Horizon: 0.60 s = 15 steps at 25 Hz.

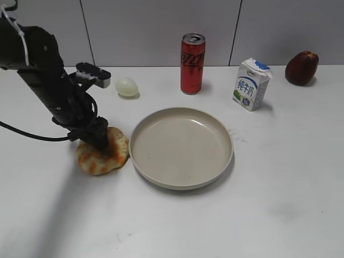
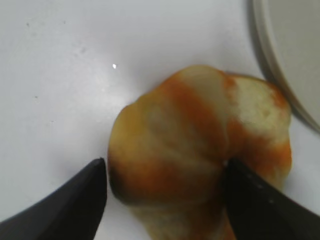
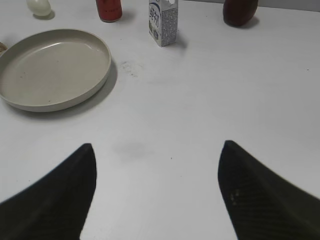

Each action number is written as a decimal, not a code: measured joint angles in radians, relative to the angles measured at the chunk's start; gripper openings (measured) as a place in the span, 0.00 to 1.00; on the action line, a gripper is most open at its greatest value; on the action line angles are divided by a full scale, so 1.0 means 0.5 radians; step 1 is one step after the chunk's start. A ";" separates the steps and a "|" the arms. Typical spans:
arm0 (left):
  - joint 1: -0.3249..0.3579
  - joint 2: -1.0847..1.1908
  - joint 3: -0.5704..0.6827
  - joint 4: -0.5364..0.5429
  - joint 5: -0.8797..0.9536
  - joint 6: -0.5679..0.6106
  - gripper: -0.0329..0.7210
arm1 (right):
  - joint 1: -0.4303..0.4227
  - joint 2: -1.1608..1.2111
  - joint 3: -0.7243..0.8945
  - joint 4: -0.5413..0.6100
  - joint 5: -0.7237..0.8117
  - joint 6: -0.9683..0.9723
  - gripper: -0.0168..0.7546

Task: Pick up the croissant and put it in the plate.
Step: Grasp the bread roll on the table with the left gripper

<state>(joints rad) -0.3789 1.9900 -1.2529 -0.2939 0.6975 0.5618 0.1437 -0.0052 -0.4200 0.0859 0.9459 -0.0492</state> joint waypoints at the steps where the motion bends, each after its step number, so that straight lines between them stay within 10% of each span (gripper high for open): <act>1: 0.000 0.020 0.000 0.000 -0.010 0.000 0.78 | 0.000 0.000 0.000 0.000 0.000 0.000 0.76; 4: 0.000 0.042 -0.013 -0.003 -0.018 0.000 0.71 | 0.000 0.000 0.000 0.000 0.000 0.000 0.76; 9: 0.000 0.021 -0.012 -0.006 -0.015 0.000 0.26 | 0.000 0.000 0.000 0.000 0.000 0.000 0.76; 15: -0.002 -0.163 -0.075 -0.001 0.000 0.000 0.24 | 0.000 0.000 0.000 0.002 0.000 0.000 0.76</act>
<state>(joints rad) -0.3800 1.9086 -1.2902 -0.2943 0.6976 0.5618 0.1437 -0.0052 -0.4200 0.0866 0.9459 -0.0492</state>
